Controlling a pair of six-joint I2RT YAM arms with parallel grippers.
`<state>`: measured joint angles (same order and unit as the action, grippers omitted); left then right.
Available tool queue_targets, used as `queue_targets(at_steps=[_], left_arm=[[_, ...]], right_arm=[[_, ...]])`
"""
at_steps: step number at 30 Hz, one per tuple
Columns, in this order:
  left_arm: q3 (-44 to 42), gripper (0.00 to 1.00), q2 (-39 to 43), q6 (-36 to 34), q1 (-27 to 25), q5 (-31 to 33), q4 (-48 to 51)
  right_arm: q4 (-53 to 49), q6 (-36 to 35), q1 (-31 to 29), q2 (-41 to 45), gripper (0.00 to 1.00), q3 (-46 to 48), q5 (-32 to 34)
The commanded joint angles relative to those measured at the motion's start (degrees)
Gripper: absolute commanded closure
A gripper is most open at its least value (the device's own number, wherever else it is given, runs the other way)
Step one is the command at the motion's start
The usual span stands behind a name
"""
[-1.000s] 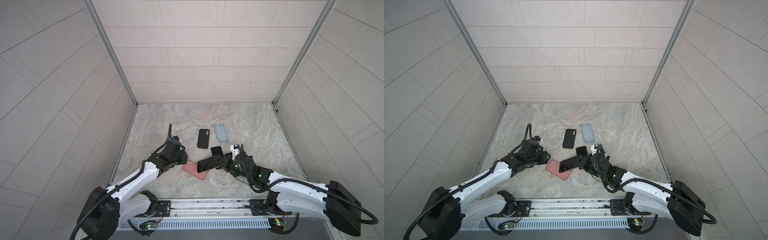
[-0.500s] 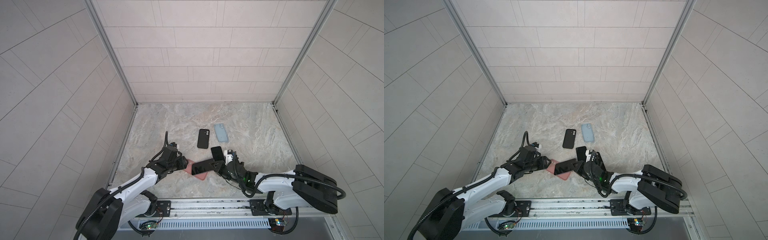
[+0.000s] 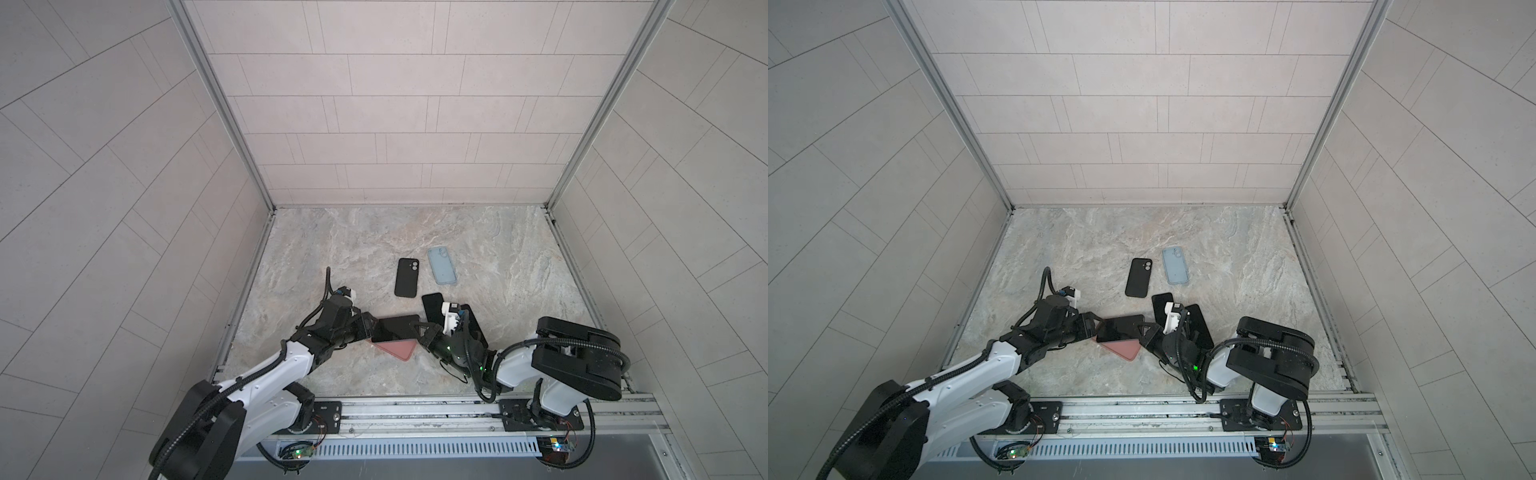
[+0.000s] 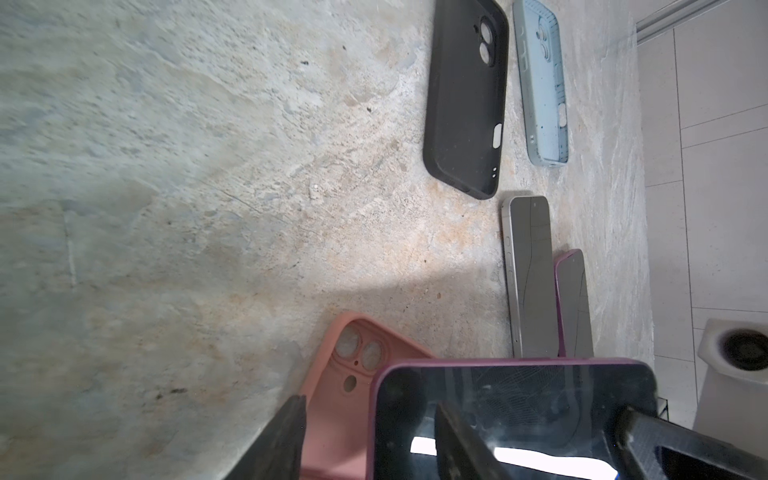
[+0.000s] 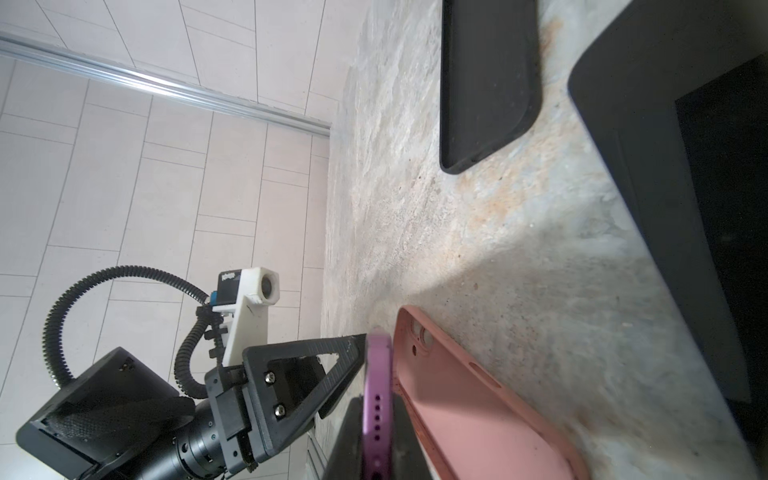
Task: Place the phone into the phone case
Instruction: 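Carry the purple-framed phone over the pink case while the left gripper holds the case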
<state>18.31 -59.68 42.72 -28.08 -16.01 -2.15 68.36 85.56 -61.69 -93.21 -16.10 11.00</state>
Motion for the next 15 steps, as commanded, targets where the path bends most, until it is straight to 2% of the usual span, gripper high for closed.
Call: queue_targets(at_steps=[1,8,15], left_arm=[[-0.6,0.43,-0.3,0.5,0.5,1.7,-1.7],[-0.5,0.42,-2.9,0.9,0.6,1.0,-4.3],[-0.3,0.42,-5.7,1.3,0.7,-0.4,-5.9]], right_arm=[[0.6,0.7,-0.4,2.9,1.00,0.1,3.0],[-9.5,2.9,-1.7,7.0,1.00,-0.1,5.3],[-29.0,6.2,-2.8,14.0,1.00,-1.6,7.0]])
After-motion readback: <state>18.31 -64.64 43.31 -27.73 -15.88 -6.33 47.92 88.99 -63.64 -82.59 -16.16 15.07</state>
